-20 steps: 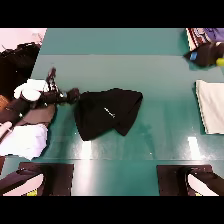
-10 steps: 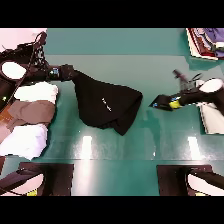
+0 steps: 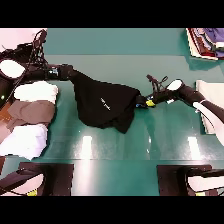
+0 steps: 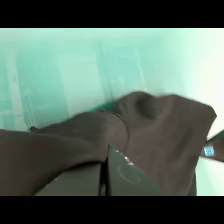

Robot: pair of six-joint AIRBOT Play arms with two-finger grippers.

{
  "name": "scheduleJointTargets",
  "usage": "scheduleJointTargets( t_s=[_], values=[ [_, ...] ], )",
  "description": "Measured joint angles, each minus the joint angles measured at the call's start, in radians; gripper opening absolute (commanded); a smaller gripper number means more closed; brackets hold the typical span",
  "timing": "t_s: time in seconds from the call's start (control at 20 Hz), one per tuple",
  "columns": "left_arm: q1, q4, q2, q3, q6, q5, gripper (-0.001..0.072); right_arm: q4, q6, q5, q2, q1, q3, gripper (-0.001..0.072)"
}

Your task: Fold the shirts.

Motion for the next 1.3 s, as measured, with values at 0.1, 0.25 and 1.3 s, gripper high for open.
scheduleJointTargets(
  t_s=[0.1, 0.25, 1.3],
  values=[
    [0.000, 0.006, 0.005, 0.020, -0.010, -0.026, 0.0020, -0.035, -0.002, 0.000, 0.011, -0.012, 0.046, 0.0016],
    [0.000, 0.042, 0.044, 0.104, -0.018, -0.062, 0.0021, -0.144, 0.012, 0.037, 0.108, -0.058, 0.143, 0.0015],
    [-0.001, 0.196, 0.254, 0.874, -0.045, -0.130, 0.0021, -0.469, 0.172, 0.330, 0.727, -0.261, 0.618, 0.0015]
  ],
)
